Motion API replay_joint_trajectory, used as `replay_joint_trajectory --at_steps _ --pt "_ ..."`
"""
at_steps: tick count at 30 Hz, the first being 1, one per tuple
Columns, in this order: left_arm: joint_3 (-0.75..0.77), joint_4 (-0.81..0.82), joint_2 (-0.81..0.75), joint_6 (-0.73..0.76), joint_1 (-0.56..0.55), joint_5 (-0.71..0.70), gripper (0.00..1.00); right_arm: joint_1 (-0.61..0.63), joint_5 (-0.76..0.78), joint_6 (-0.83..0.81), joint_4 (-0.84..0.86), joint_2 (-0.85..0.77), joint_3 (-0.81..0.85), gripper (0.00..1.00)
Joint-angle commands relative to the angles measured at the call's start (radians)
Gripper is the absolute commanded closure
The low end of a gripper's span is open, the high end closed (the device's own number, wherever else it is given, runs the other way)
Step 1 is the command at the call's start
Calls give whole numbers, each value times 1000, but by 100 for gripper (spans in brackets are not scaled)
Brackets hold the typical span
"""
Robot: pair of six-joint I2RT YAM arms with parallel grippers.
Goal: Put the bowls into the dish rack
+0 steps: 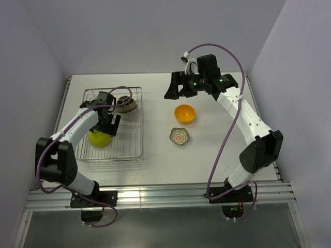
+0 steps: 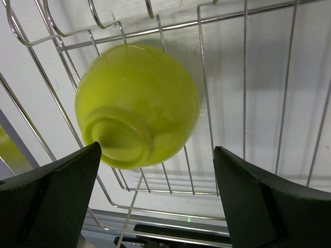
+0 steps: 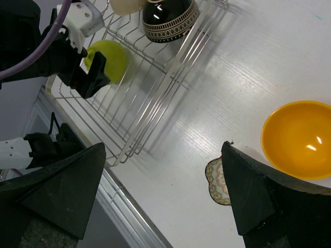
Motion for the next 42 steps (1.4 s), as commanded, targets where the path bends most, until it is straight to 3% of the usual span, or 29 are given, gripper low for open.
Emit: replay_joint_trajectory --at_steps 1,6,11,21,27,42 --pt "63 -38 -17 -15 -8 54 4 -14 -14 -21 -2 -6 25 0" --pt "178 -97 -69 -23 -11 143 3 -49 -37 -37 -18 5 22 1" --pt "273 -85 -153 0 -9 350 0 -100 42 -95 -68 29 -1 7" --pt "283 17 -259 -12 -1 683 1 -195 318 -166 -103 170 -81 34" --pt "250 27 -262 -12 -1 719 0 -209 366 -138 -52 265 -91 42" --pt "206 30 -279 2 0 719 1 -201 397 -101 -8 436 -48 46"
